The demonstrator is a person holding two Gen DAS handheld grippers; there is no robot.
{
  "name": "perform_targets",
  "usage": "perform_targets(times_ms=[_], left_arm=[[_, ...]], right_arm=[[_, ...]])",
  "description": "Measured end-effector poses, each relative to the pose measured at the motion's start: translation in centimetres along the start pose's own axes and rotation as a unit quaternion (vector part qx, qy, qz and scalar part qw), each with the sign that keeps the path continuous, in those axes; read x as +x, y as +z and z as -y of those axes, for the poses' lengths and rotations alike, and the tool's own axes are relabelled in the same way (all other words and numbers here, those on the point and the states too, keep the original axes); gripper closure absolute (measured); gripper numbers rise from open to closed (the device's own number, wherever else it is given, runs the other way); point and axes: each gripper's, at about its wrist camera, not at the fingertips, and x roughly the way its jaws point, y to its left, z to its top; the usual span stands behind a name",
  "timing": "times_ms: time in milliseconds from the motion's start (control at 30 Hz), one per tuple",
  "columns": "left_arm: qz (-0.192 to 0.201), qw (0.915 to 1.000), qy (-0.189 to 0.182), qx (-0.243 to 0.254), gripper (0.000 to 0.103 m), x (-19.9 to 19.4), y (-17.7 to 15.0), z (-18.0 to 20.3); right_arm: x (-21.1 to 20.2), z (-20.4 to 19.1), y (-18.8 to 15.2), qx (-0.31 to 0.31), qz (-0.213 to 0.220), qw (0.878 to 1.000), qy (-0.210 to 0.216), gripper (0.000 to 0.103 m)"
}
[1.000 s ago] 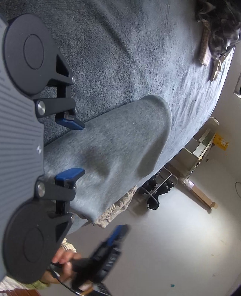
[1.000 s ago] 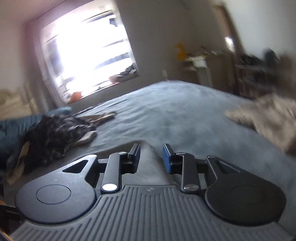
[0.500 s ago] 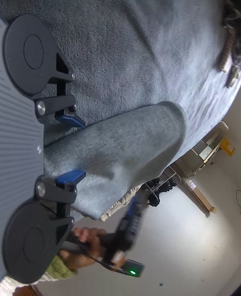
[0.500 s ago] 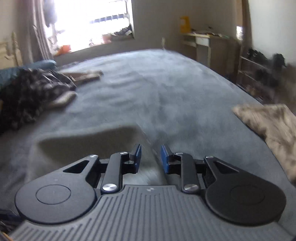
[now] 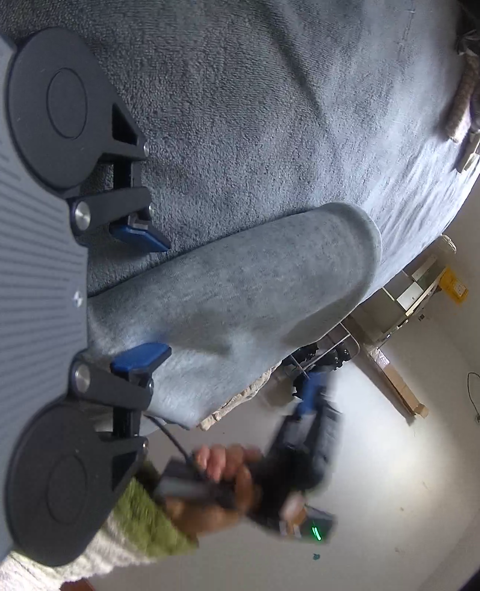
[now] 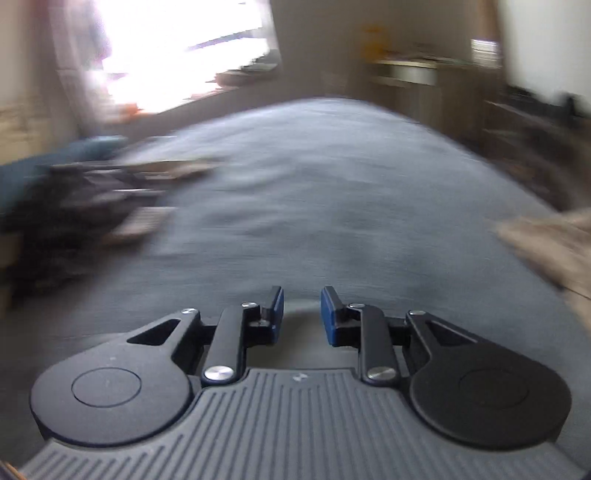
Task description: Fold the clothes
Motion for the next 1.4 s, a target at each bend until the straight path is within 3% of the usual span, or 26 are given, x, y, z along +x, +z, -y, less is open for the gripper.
perform_targets(times_ms=[100,133,200,300,433,533,567,667,767,833,967,1133,1400], left_arm=[[0.003,1.0000,0.003,0.004,0.048,-0.1,-0.1,0.0],[0.003,1.0000,0.004,0.004,0.048,-0.1,-0.1,0.0],[0.002,1.0000,0.007,0.007,0.048,-0.2,-0.2,0.0],[-0.002,1.0000,0.001,0.004,0.048,-0.3,-0.1,-0.4],[-0.004,1.0000,-0.006,0.004,0.048,-0.6,-0.1,-0.8],[-0.004,1.0000,-0.007,0.004,0.048,-0.9,-0.1,-1.0],[-0.004,1.0000,-0.005,0.006,0.048,-1.1,-0.2,-1.0],[-0.002,1.0000,0.000,0.007,0.048,-1.6,-0.3,-1.0],[-0.007,1.0000,-0.001,0.005,0.049,-2.8,-0.2,-1.4],[-0.012,0.9999,0.002,0.006,0.049,-3.8,-0.4,-1.7],[-0.011,0.9996,0.004,-0.024,0.049,-6.1,-0.3,-3.3],[0.011,0.9976,0.035,-0.058,0.049,-8.1,0.6,-4.9],[0.020,0.9969,0.055,-0.053,0.048,-10.3,0.9,-3.6]], right_arm=[[1.8,-5.5,-0.6,-0.058,-0.049,0.991,0.108,0.083],[3.1,-7.0,-1.1,-0.078,-0.066,0.988,0.119,0.083],[6.4,-8.2,-2.4,-0.115,-0.093,0.986,0.071,0.083],[10.0,-6.7,-3.3,-0.124,-0.120,0.985,-0.031,0.086],[6.2,-8.7,-1.8,-0.136,-0.076,0.987,0.026,0.084],[4.5,-11.9,-1.6,-0.185,-0.077,0.972,0.121,0.085],[5.1,-12.7,-2.3,-0.207,-0.091,0.965,0.129,0.085],[7.9,-13.5,-3.7,-0.253,-0.119,0.956,0.090,0.083],[7.6,-12.0,-2.2,-0.181,-0.122,0.970,0.109,0.082],[4.5,-12.5,-1.5,-0.196,-0.092,0.970,0.114,0.082],[0.1,-13.1,-2.6,-0.239,-0.105,0.951,0.167,0.082],[-0.3,-11.7,-9.3,-0.292,-0.170,0.935,0.106,0.082],[-9.8,-7.6,-13.3,-0.220,-0.067,0.971,0.070,0.079]])
